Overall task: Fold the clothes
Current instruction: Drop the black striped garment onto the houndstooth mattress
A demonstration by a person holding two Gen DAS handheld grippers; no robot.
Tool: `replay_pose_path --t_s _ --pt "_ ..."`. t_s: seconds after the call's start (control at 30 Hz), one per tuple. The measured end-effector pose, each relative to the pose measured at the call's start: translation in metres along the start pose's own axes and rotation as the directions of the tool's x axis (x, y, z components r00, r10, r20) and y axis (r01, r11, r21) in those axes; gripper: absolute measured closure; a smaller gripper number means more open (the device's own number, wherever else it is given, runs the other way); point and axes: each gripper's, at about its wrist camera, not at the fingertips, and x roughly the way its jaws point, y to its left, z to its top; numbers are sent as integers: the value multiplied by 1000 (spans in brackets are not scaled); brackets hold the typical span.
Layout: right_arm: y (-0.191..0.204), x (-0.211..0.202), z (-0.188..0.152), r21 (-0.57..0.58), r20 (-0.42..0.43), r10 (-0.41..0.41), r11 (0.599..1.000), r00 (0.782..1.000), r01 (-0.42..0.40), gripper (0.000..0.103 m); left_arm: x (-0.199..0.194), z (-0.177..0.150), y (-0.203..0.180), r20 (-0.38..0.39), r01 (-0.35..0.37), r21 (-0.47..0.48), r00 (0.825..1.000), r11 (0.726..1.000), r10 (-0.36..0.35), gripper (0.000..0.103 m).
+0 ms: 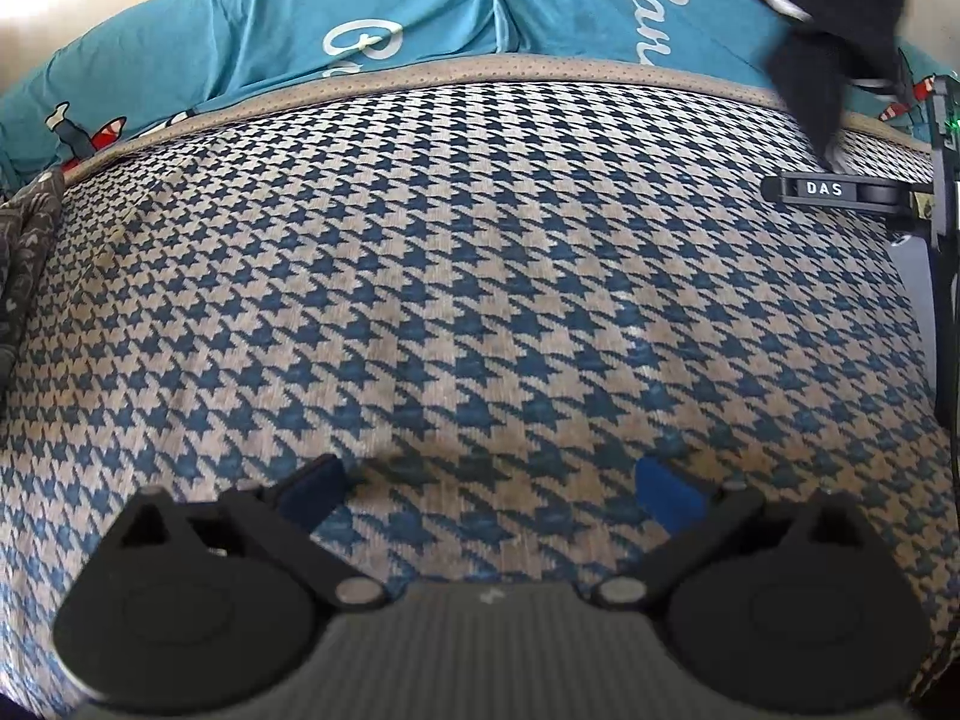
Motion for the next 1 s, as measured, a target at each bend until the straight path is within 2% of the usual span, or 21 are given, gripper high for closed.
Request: replay_pose_path --t_s 0.27,0.43,0.57,0.73,0.9,1.0 --pt "0 0 0 -1 0 0 1000 1000 0 0 -3 5 21 18 -63 -80 998 995 64 0" --pt "0 -1 0 -1 0 0 1000 1000 0 0 -4 3 10 25 -110 -98 993 989 113 0" --pt "1 0 0 -1 0 0 1000 1000 0 0 -2 -2 -5 19 -105 -107 994 989 108 0" --pt "0 -1 0 -2 0 -1 1000 1000 1 0 -2 -5 -12 19 -109 -82 994 991 111 0" --pt "1 -1 0 -2 0 -1 1000 1000 1 0 -3 -10 -18 9 -171 -15 985 985 172 0" --pt "1 0 0 -2 1 -1 1000 1000 1 0 -6 -12 -23 -18 -180 -2 984 984 180 0"
